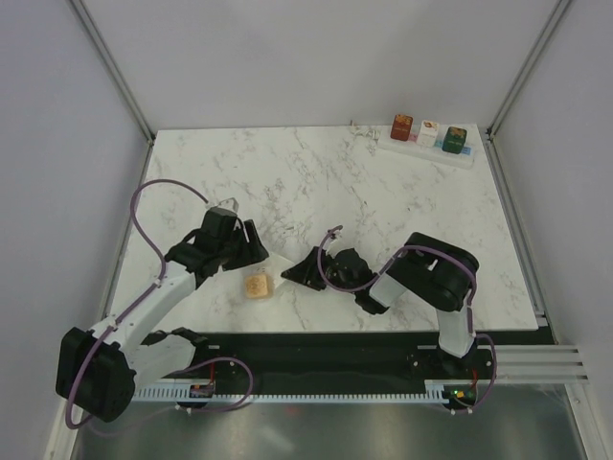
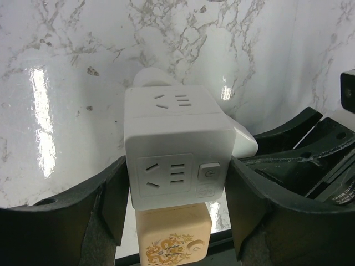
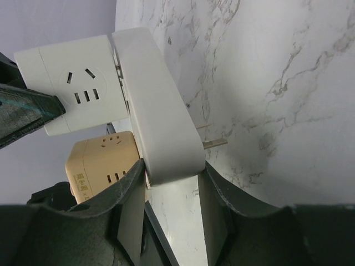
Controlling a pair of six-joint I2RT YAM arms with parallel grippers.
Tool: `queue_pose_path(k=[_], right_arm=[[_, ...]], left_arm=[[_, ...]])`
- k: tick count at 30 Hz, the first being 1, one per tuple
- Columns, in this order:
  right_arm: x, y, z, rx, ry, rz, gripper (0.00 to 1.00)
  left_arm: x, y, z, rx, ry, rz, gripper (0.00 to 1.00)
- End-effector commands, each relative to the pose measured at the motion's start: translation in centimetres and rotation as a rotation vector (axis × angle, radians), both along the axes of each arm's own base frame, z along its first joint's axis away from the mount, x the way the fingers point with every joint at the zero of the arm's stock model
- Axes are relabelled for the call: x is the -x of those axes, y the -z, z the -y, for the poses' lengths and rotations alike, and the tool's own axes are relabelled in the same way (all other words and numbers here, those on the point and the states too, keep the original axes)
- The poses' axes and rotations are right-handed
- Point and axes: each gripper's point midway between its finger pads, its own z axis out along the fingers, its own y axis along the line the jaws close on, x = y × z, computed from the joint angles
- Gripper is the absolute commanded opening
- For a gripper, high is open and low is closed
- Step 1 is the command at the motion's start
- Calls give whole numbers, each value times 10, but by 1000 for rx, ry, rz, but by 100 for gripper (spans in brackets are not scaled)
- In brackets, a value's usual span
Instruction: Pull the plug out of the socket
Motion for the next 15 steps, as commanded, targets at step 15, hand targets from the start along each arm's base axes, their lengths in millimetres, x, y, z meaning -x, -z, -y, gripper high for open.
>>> queue_pose_path(k=[15], right_arm=[[-26,29,40,149,136,-34,0]], left_arm=[[7,-21,52,56,54,-78,2]])
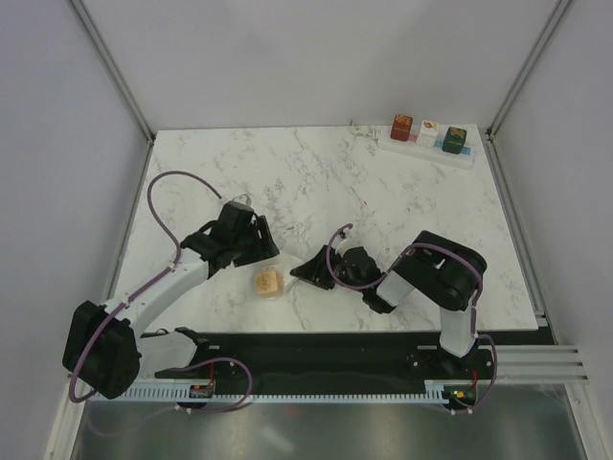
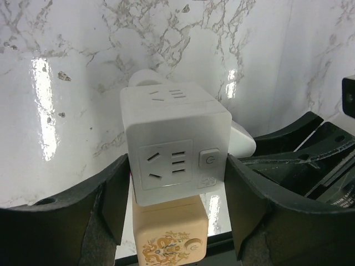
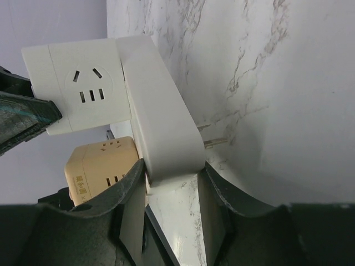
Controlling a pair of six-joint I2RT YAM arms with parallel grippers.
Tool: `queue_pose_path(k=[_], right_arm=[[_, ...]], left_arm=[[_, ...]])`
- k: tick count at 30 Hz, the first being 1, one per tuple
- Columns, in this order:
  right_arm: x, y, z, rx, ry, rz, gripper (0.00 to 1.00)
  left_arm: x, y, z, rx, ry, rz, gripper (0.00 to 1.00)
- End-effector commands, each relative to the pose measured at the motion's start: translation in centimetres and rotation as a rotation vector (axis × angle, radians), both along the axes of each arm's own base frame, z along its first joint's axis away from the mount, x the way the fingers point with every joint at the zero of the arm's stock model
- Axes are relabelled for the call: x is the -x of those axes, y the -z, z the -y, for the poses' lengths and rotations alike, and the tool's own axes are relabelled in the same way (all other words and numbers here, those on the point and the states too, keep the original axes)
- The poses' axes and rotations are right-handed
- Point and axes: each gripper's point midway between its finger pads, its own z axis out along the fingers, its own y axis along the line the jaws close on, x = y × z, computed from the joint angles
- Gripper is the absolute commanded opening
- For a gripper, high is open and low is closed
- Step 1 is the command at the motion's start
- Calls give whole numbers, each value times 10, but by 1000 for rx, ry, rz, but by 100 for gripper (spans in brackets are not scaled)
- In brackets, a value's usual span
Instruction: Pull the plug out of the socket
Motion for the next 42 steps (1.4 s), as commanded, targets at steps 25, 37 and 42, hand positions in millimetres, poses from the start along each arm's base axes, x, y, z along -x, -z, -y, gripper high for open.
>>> queue_pose_path(k=[25,37,42], right_arm=[[-21,6,17,156,74,92,0],[-15,-29,0,252,7,275,0],[-14,-32,-3,233,-4,283,0]], left_arm=[[9,-51,18,100,64,-10,2],[18,-83,2,48,94,82,58],[31,-59,4,-20,188,7,66]])
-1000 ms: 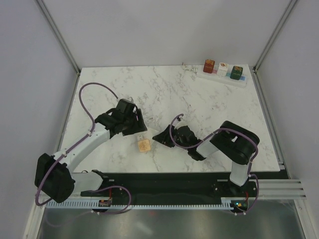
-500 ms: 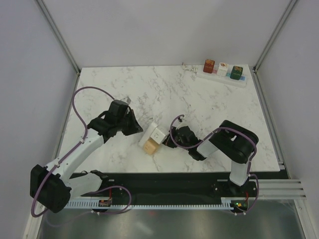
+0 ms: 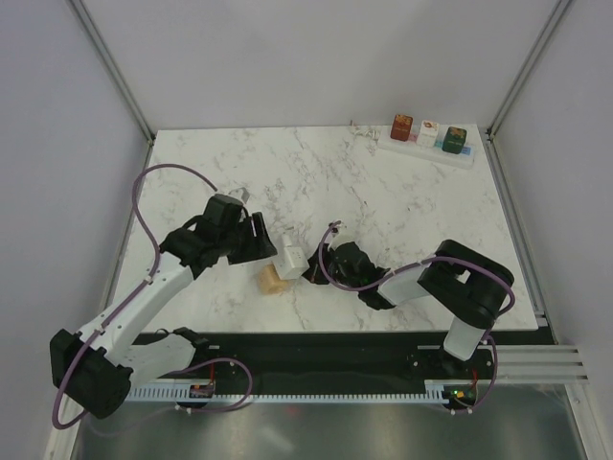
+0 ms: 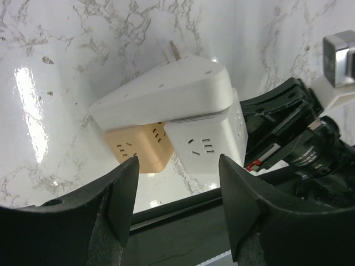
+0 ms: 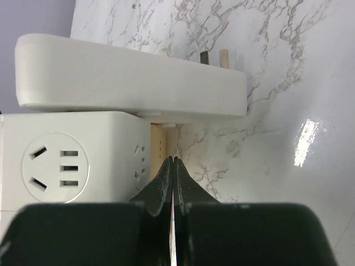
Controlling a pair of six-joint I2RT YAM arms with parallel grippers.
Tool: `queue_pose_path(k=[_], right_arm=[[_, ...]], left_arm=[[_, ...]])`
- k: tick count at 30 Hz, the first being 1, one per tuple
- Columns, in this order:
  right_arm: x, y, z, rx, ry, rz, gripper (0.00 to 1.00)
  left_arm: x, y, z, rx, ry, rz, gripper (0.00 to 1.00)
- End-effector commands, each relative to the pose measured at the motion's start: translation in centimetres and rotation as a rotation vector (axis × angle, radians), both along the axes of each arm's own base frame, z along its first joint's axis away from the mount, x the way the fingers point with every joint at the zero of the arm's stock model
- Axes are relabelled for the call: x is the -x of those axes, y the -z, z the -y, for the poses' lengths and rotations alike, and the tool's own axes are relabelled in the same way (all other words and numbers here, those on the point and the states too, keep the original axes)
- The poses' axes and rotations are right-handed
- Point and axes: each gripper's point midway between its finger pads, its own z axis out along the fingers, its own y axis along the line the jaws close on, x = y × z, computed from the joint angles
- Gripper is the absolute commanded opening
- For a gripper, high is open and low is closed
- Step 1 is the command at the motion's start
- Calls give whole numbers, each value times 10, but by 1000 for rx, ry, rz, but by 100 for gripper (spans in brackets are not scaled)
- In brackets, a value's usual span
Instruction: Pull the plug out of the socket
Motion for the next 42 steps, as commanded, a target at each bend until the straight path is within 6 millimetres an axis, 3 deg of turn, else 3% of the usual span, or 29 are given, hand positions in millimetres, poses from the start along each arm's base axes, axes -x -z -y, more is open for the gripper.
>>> queue_pose_path(k=[1,5,8,10,14,16,21,29,34,42], right_arm=[[-8,-14,-5,-8,2,55,0],[-7,-11,-6,-13,-6,51,0],[-8,-13,-4,-16,-3,52,0],[-12,-13,0,-16,9,54,0],[-13,-16,4,-14,-4,60,0],[-16,-17,7,-14,0,63,0],[-21,-17,15,-34,-13,47,0],[-43,-22,50,-33,29,62,0],[-51,-32,63,-30,39,96,0],[-53,-28,62,-99,16,60,0]], left_arm=[[11,12,2,-74,109,-25,66],[13,30,-7,-191,113,-64,58],[7,34,-9,-226,96,-58,54],[4,24,1,-176,109,-41,57],[-1,-4,26,-50,177,36,75],[-1,-14,33,-38,223,67,77],[8,-17,33,-143,300,134,80],[18,-31,44,-347,532,340,94],[18,-13,52,-528,746,421,100],[-4,3,58,-654,828,469,100]])
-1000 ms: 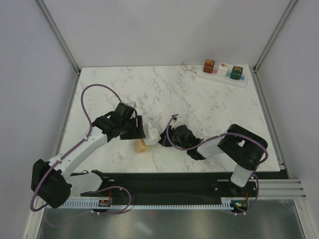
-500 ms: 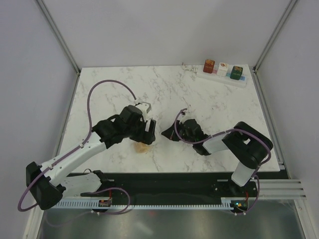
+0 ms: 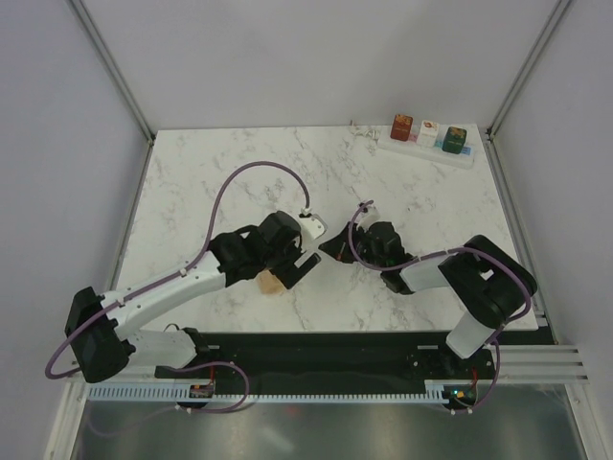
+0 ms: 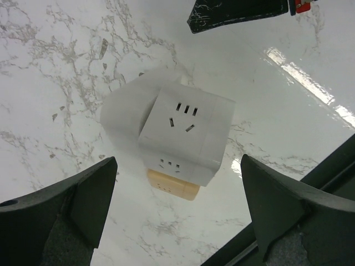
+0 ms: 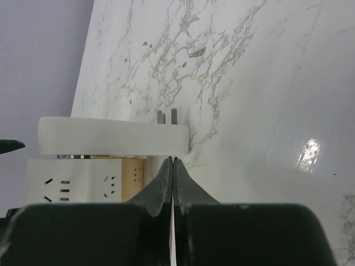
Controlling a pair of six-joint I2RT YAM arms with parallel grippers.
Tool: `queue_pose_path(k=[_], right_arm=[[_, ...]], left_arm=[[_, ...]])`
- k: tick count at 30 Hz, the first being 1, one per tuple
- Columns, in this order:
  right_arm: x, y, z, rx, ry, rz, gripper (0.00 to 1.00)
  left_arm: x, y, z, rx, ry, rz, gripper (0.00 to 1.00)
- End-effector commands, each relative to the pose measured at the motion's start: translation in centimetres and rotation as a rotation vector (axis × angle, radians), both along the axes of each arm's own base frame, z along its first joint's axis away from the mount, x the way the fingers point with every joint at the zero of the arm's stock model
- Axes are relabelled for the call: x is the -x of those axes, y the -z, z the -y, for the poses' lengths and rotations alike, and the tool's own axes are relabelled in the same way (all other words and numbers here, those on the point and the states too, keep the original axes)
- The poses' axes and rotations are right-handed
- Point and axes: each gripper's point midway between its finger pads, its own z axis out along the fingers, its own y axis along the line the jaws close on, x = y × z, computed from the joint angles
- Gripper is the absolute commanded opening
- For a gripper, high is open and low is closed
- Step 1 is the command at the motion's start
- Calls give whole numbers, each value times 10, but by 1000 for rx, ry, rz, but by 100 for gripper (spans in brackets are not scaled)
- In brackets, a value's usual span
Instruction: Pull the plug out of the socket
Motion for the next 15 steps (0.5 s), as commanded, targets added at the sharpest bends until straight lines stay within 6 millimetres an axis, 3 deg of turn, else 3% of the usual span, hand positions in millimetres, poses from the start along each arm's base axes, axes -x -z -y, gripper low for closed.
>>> queue_pose_path(k=[1,9,13,15], right_arm=[[1,-7,-2,-57,-34,19,0],[1,-9,-1,-64,-37,23,0],[2,-8,-2,-67,-40,21,0],[2,-8,-2,-69,-41,21,0]], left_arm=[[-21,-7,2,-84,82,119,100],[-27,4,-1,-100,120,81,100],[-41,4,-12,-91,97,72,100],[-39,5,-5,-23,148,20,100]])
